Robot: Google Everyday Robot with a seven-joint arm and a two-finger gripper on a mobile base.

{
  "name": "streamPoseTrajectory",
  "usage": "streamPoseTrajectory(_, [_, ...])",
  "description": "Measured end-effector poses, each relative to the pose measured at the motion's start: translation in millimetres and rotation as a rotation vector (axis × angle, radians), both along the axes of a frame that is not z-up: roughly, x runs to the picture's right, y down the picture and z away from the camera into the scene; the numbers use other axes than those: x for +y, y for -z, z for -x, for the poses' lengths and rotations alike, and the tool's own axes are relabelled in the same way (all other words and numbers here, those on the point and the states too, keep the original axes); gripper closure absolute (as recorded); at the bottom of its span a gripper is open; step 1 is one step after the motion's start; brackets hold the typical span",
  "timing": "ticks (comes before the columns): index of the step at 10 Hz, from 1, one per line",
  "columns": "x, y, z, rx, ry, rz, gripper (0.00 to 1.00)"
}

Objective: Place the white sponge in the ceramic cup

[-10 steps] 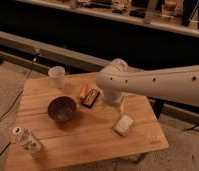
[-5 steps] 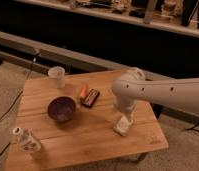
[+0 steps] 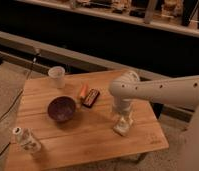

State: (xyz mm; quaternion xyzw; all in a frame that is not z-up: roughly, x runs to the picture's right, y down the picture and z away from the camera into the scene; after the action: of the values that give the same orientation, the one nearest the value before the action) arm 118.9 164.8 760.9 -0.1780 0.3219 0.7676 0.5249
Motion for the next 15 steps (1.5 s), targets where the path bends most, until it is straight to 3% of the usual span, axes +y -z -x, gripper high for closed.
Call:
streamPoseTrajectory(3, [0, -8.0, -17, 0.057, 0.029, 0.047, 0.35])
streamPoseTrajectory(6, [-2, -6.3, -31, 0.104, 0.008, 0.056, 0.35])
streamPoseTrajectory(15, [24, -7.0, -34, 0.078, -0.11, 0.003, 0.35])
